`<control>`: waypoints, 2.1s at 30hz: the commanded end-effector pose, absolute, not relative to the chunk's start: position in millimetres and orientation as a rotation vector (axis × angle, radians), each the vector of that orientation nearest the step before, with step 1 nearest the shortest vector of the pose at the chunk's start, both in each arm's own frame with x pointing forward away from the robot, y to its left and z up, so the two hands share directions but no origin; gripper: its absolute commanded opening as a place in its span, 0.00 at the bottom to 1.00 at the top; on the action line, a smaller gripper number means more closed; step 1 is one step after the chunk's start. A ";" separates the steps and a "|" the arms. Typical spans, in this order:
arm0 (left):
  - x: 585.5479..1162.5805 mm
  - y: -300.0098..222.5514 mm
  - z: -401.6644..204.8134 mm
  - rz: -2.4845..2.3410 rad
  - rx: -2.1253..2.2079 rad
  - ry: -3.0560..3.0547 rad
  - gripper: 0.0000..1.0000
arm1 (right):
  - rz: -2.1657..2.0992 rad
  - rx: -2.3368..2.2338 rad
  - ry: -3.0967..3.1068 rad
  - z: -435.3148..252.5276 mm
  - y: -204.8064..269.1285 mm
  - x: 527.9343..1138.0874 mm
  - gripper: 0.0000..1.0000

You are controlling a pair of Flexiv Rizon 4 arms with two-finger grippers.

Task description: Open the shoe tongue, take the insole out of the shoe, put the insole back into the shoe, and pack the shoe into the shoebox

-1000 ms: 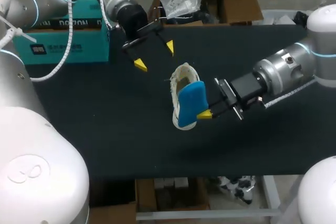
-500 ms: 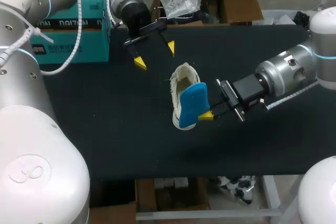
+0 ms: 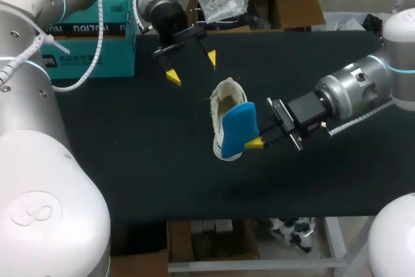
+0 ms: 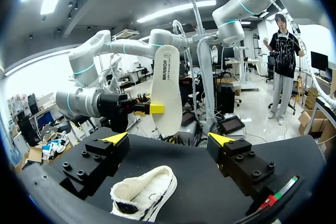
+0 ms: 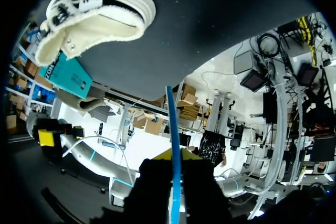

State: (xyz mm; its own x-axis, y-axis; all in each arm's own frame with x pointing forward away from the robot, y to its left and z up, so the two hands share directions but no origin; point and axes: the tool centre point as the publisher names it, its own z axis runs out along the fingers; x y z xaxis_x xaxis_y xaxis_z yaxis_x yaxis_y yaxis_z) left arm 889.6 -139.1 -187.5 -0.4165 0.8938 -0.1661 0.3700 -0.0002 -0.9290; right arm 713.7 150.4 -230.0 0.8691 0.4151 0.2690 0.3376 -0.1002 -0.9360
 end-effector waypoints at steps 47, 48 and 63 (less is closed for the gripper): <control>824.6 -129.8 -185.1 1.989 -0.574 -2.502 1.00 | -0.269 -1.696 -0.321 -243.8 166.0 784.9 0.00; 824.6 -129.8 -185.1 1.989 -0.574 -2.502 1.00 | -0.269 -1.696 -0.321 -243.8 166.0 784.9 0.00; 815.2 -137.6 -192.8 2.009 -0.581 -2.528 1.00 | -0.353 -1.689 -0.270 -253.1 169.7 791.0 0.00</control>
State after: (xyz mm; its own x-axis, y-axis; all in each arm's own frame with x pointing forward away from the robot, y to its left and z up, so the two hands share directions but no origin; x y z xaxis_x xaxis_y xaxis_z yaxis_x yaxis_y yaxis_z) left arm 824.6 -130.7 -186.5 -0.8535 0.4713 -0.2221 0.3413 0.1836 -0.9219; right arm 794.9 166.3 -244.9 0.9259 0.0242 0.3769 0.3761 -0.1491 -0.9145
